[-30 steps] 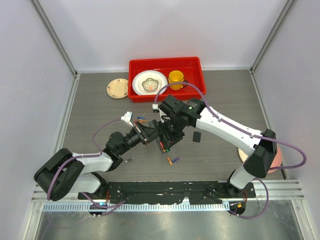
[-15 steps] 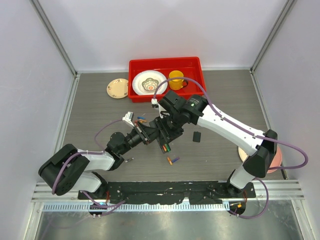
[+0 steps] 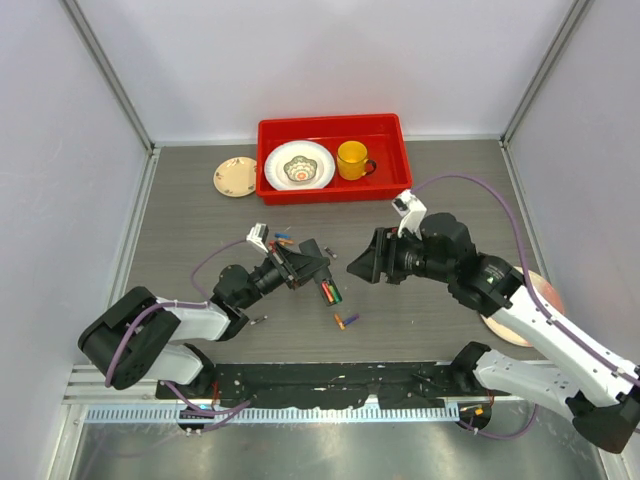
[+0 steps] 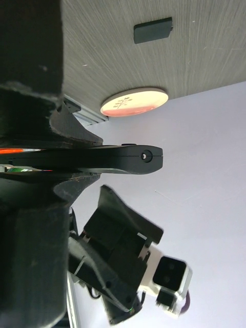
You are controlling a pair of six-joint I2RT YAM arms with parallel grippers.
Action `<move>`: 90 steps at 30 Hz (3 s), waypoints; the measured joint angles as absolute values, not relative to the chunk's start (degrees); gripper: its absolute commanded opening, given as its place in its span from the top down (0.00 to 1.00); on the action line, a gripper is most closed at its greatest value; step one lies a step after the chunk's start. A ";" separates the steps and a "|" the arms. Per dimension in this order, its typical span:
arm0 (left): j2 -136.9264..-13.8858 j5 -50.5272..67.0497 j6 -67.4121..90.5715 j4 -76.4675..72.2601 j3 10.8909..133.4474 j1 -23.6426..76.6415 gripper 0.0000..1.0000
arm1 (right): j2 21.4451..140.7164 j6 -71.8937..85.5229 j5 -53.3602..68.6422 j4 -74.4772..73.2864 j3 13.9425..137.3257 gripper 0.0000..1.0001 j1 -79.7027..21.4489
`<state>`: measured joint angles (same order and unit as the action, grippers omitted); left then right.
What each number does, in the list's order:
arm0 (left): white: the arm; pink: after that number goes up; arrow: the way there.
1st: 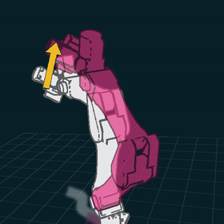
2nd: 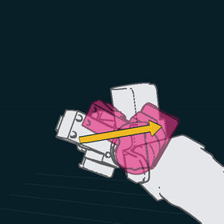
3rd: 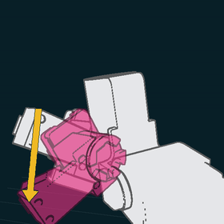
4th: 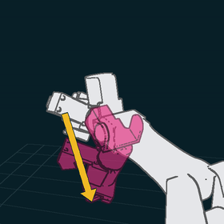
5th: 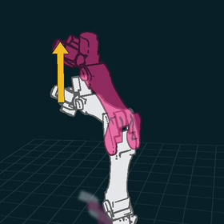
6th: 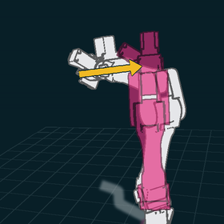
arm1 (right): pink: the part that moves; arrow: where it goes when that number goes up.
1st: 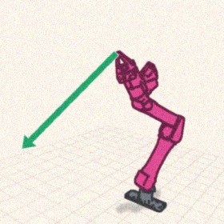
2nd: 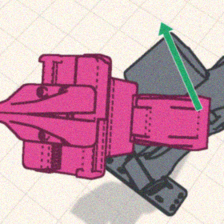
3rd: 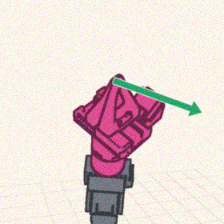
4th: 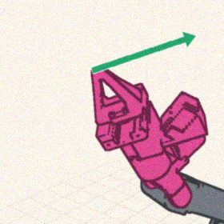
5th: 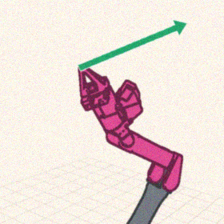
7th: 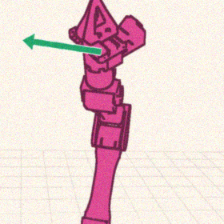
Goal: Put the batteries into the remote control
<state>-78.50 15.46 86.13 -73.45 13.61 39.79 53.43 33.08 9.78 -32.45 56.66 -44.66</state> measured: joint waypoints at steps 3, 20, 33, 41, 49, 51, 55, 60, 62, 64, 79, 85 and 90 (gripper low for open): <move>-78.50 15.94 86.59 -73.52 13.61 39.79 1.00 | 51.99 36.12 15.18 -25.45 51.90 0.31 -40.77; -79.02 19.11 87.18 -73.80 15.33 39.79 1.00 | 52.53 45.69 35.46 -5.15 37.93 0.35 -38.61; -79.90 19.57 88.38 -73.87 15.88 39.79 1.00 | 54.65 47.03 39.79 -0.43 34.26 0.34 -37.89; -79.90 19.62 88.40 -73.87 15.90 39.79 1.00 | 54.70 47.66 41.17 1.23 33.78 0.41 -37.60; -79.90 19.64 88.58 -73.87 15.92 39.79 1.00 | 55.07 49.32 43.13 4.51 32.29 0.47 -37.43; -79.90 19.66 88.60 -73.87 15.94 39.79 1.00 | 55.44 49.60 43.40 4.91 31.86 0.48 -37.41; -79.90 19.73 88.60 -73.89 15.94 39.79 1.00 | 56.01 49.98 43.90 5.63 31.22 0.51 -37.39; -79.88 19.75 88.64 -73.87 15.94 39.79 1.00 | 56.40 50.41 44.36 6.46 31.16 0.55 -37.39; -79.88 19.75 88.66 -73.87 15.94 39.79 1.00 | 56.64 50.83 44.51 6.90 31.16 0.57 -37.39; -79.88 19.77 88.71 -73.87 15.94 39.79 1.00 | 56.75 51.20 44.69 7.46 31.05 0.58 -37.39; -79.88 20.84 89.17 -73.80 15.94 39.79 1.00 | 58.17 53.23 45.21 10.76 30.52 0.66 -37.39; -79.88 21.02 89.10 -73.82 15.94 39.66 1.00 | 59.05 54.74 45.43 11.79 30.30 0.71 -37.36; -79.88 21.02 89.12 -73.80 15.94 39.62 1.00 | 59.29 55.94 45.58 12.64 30.00 0.75 -37.36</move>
